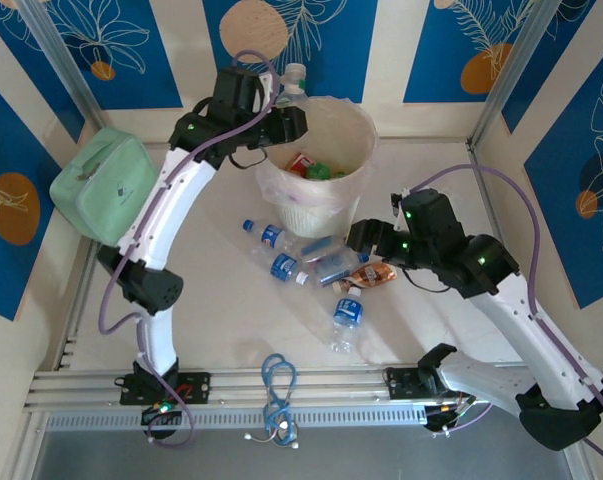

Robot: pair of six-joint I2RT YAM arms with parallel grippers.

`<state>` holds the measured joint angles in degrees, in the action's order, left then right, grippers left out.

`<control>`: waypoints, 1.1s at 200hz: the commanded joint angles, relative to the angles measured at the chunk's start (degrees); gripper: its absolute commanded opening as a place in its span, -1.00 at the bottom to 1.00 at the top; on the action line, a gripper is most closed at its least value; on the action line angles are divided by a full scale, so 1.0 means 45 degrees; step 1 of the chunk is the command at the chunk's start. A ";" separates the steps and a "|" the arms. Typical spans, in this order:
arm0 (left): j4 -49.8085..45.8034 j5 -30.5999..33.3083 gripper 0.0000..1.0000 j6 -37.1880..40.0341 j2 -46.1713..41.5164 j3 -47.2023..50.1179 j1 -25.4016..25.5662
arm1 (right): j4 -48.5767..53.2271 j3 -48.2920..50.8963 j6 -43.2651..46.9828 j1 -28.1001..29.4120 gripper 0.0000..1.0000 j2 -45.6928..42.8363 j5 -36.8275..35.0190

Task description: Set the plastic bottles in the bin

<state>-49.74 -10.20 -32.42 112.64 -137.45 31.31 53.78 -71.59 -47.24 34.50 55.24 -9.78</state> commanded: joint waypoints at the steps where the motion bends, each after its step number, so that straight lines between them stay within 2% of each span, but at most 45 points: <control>1: 0.0312 -0.0652 0.07 -0.0914 0.0703 -0.0930 0.0247 | 0.0509 0.0363 -0.0447 -0.0316 0.52 -0.0436 -0.0376; 105: 0.1252 -0.1481 0.08 -0.1942 0.2384 -0.0980 0.0830 | 0.0898 0.1782 -0.0654 -0.1777 0.52 -0.1458 0.0395; 159: 0.1556 -0.1498 0.49 -0.2091 0.2639 -0.1016 0.0899 | 0.1225 0.2265 -0.1009 -0.1959 0.57 -0.1546 0.0206; 220: 0.2461 -0.1687 0.53 -0.2232 0.1840 -0.1292 0.0895 | 0.1255 0.2701 -0.1449 -0.2092 0.58 -0.1421 0.0046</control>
<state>-41.50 -16.56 -42.17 124.05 -140.97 35.07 58.41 -60.12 -52.21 25.47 49.21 -9.06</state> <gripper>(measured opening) 0.766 0.787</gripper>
